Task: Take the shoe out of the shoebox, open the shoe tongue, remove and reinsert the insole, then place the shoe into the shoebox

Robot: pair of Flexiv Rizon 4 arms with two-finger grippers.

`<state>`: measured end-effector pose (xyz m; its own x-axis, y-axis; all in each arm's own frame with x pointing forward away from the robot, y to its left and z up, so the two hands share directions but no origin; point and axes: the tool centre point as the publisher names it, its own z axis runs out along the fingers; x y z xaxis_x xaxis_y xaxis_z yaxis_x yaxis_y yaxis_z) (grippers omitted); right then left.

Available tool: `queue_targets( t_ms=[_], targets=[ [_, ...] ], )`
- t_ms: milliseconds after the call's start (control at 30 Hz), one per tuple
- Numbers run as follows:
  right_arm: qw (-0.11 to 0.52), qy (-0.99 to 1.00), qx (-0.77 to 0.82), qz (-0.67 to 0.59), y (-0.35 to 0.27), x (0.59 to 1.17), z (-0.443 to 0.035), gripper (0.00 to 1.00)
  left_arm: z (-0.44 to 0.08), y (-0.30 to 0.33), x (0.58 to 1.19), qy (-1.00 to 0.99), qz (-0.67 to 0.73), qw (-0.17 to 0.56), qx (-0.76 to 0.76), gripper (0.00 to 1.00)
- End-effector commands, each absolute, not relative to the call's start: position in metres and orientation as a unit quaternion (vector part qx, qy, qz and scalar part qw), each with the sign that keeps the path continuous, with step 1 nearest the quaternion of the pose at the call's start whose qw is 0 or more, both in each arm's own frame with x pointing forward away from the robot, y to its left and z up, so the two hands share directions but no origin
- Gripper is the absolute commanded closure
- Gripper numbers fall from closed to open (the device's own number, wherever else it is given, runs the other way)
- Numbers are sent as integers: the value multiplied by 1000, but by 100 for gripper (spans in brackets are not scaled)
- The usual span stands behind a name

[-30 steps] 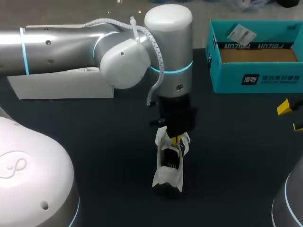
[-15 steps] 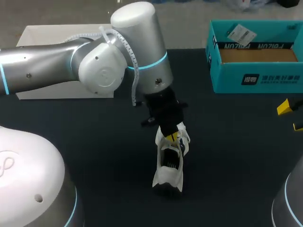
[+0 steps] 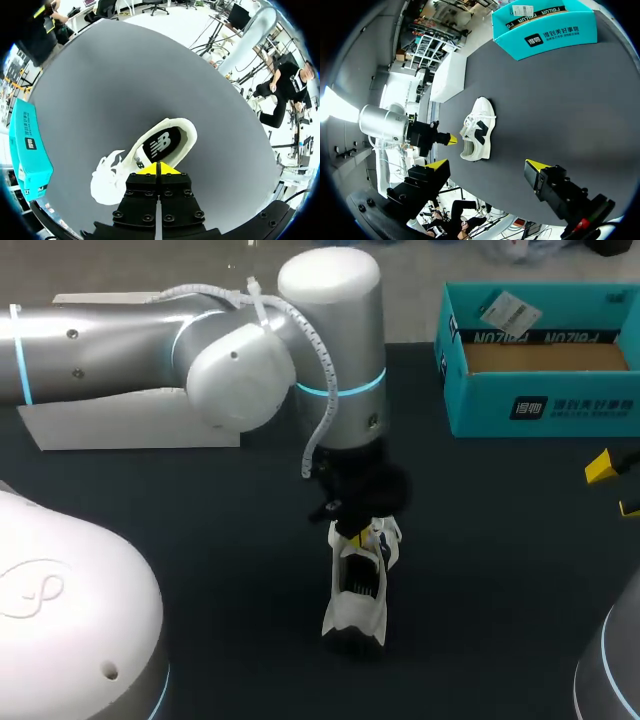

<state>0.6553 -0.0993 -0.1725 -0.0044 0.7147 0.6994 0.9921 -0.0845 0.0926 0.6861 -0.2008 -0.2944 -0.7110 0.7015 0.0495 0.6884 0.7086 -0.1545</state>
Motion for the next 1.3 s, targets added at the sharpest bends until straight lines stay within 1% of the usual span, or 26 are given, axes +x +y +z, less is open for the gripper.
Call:
queue_targets(
  t_ms=[33, 167, 300, 400, 433, 467, 633, 1100, 1200, 1300],
  targets=[
    [224, -637, -669, -309, -99, 654, -173, 0, -292, -213, 687, -946, -57, 75, -311, 100],
    [224, -637, -669, -309, -99, 654, -173, 0, -292, -213, 687, -946, -57, 75, -311, 100],
    [224, -637, -669, -309, -99, 654, -173, 0, -296, -220, 677, -973, -91, 31, -208, 100],
    [224, -637, -669, -309, -99, 654, -173, 0, -297, -217, 668, -983, -53, -5, -177, 100],
    [224, -637, -669, -309, -99, 654, -173, 0, -299, -216, 667, -985, -54, -1, -165, 100],
    [224, -637, -669, -309, -99, 654, -173, 0, -301, -215, 665, -988, -52, -23, -144, 100],
    [224, -637, -669, -309, -99, 654, -173, 0, -305, -211, 658, -992, -18, -47, -115, 100],
    [224, -637, -669, -309, -99, 654, -173, 0, -304, -210, 656, -991, -5, -43, -125, 100],
    [224, -637, -669, -309, -99, 654, -173, 0, -297, -209, 651, -993, 8, -37, -110, 100],
    [224, -637, -669, -309, -99, 654, -173, 0, -291, -205, 644, -995, 15, -14, -100, 100]
  ],
)
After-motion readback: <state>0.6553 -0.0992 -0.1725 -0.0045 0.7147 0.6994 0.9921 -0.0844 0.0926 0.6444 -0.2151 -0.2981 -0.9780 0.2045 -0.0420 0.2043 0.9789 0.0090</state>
